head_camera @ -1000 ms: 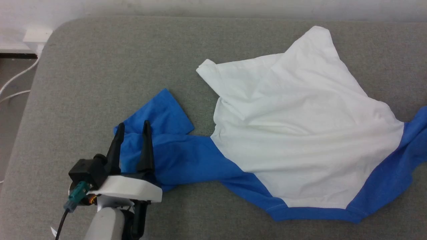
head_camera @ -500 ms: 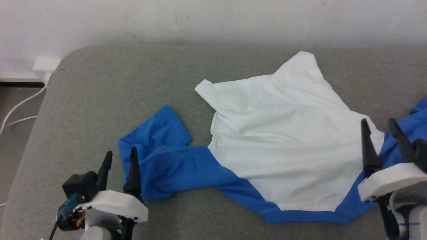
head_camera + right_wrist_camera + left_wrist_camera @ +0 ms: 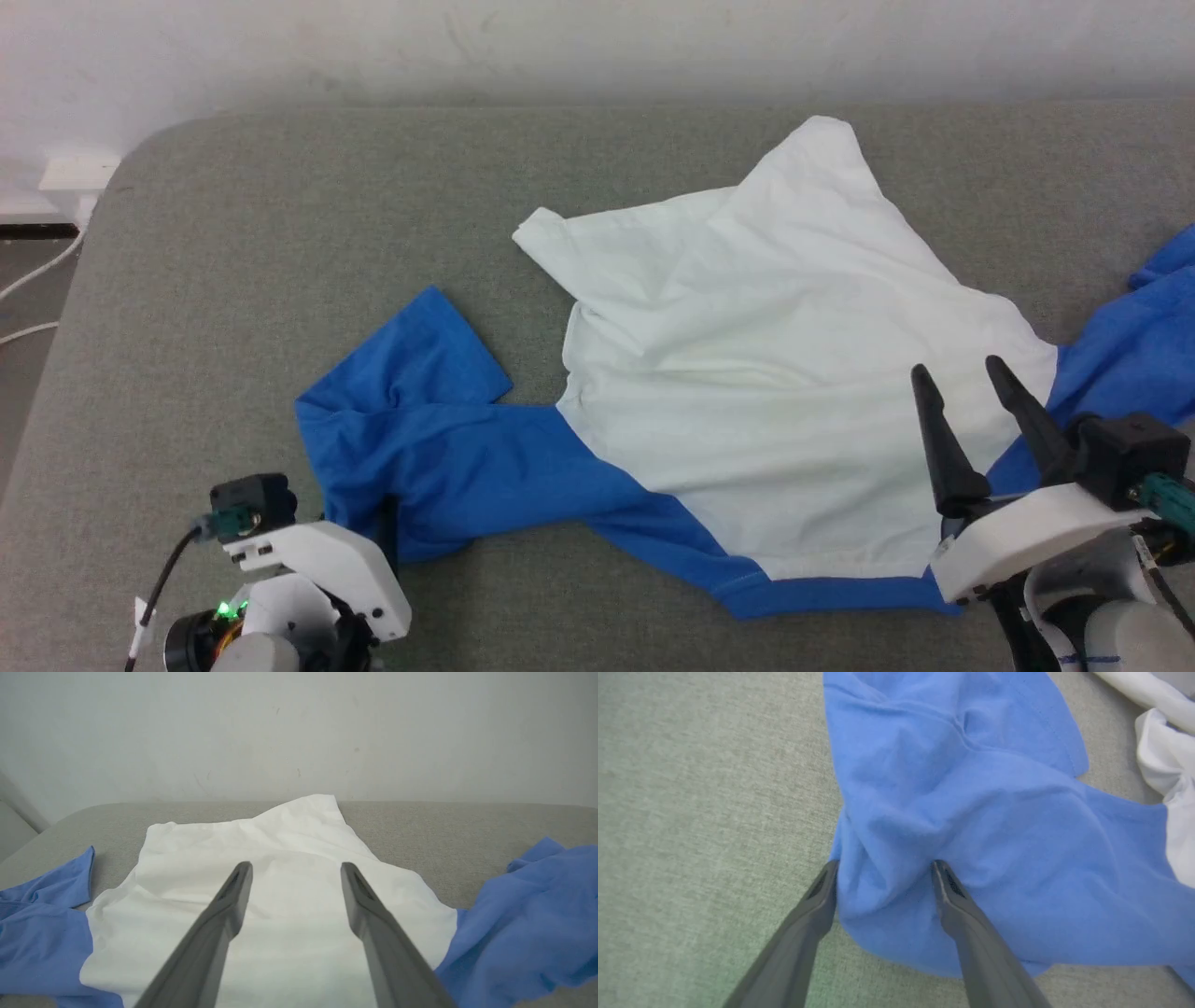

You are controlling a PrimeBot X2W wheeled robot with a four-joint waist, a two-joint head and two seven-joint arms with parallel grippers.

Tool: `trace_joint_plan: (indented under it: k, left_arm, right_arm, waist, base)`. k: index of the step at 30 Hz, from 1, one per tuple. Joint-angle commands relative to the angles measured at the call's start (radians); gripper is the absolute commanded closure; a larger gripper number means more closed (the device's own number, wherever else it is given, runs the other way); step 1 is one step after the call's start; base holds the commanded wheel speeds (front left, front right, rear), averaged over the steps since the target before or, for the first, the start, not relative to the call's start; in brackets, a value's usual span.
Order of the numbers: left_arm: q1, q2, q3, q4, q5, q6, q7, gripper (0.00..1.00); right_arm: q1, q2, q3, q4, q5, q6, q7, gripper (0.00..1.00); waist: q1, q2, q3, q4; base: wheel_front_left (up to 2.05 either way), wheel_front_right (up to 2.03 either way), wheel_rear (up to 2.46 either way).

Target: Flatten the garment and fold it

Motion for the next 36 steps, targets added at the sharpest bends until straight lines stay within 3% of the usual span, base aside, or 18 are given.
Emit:
trace_joint_plan:
  k: [1, 2, 3, 15, 21, 22, 23, 24, 30, 36]
  left_arm:
    - [-0.016, 0.004, -0.008, 0.017, -0.018, -0.005, 0.047, 0.00]
    - [-0.022, 0.010, -0.014, 0.022, -0.026, -0.015, 0.078, 0.59]
    - [-0.029, 0.019, -0.018, 0.024, -0.035, -0.029, 0.101, 1.00]
    - [-0.326, 0.217, 0.012, -0.007, 0.024, -0.134, 0.068, 1.00]
    - [-0.459, 0.247, 0.029, 0.108, 0.023, -0.135, 0.076, 1.00]
    - [-0.472, 0.249, 0.033, 0.134, 0.021, -0.127, 0.082, 0.91]
    - [-0.479, 0.247, 0.037, 0.152, 0.020, -0.120, 0.083, 0.51]
    - [-0.481, 0.243, 0.039, 0.163, 0.018, -0.113, 0.079, 0.00]
    - [-0.408, 0.192, 0.068, 0.146, 0.009, -0.070, -0.056, 0.00]
    - [-0.233, 0.108, 0.068, 0.004, 0.014, -0.034, -0.212, 0.00]
  right_arm:
    - [-0.017, 0.003, 0.008, -0.007, 0.007, -0.002, 0.000, 0.00]
    - [-0.021, 0.003, 0.012, -0.008, 0.008, -0.002, 0.000, 0.00]
    - [-0.025, 0.003, 0.016, -0.009, 0.010, -0.002, 0.001, 0.00]
    - [-0.091, 0.003, 0.049, -0.019, 0.029, -0.002, -0.017, 0.00]
    - [-0.132, 0.003, 0.074, 0.004, 0.042, -0.002, -0.036, 0.00]
    - [-0.140, 0.003, 0.081, 0.012, 0.045, -0.002, -0.041, 0.00]
    - [-0.144, 0.003, 0.085, 0.020, 0.048, -0.002, -0.046, 0.00]
    - [-0.146, 0.003, 0.086, 0.027, 0.050, -0.002, -0.051, 0.00]
    - [-0.122, 0.003, 0.051, 0.047, 0.050, -0.002, -0.073, 0.00]
    - [-0.077, 0.003, 0.016, 0.030, 0.037, -0.002, -0.063, 0.00]
  waist:
    - [-0.0001, 0.0001, 0.015, -0.011]
    - [-0.0001, 0.0001, 0.020, -0.014]
    - [-0.0001, 0.0001, 0.026, -0.017]
    - [-0.0001, 0.0001, 0.134, -0.058]
    - [-0.0001, 0.0001, 0.183, -0.090]
    - [-0.0001, 0.0001, 0.187, -0.099]
    - [-0.0001, 0.0001, 0.187, -0.105]
    - [-0.0001, 0.0001, 0.184, -0.110]
    - [-0.0001, 0.0001, 0.133, -0.105]
    - [-0.0001, 0.0001, 0.056, -0.058]
  base:
    - [0.00, 0.00, 0.00]
    - [0.00, 0.00, 0.00]
    - [0.00, 0.00, 0.00]
    - [0.00, 0.00, 0.00]
    - [0.00, 0.00, 0.00]
    - [0.00, 0.00, 0.00]
    - [0.00, 0.00, 0.00]
    - [0.00, 0.00, 0.00]
    - [0.00, 0.00, 0.00]
    - [0.00, 0.00, 0.00]
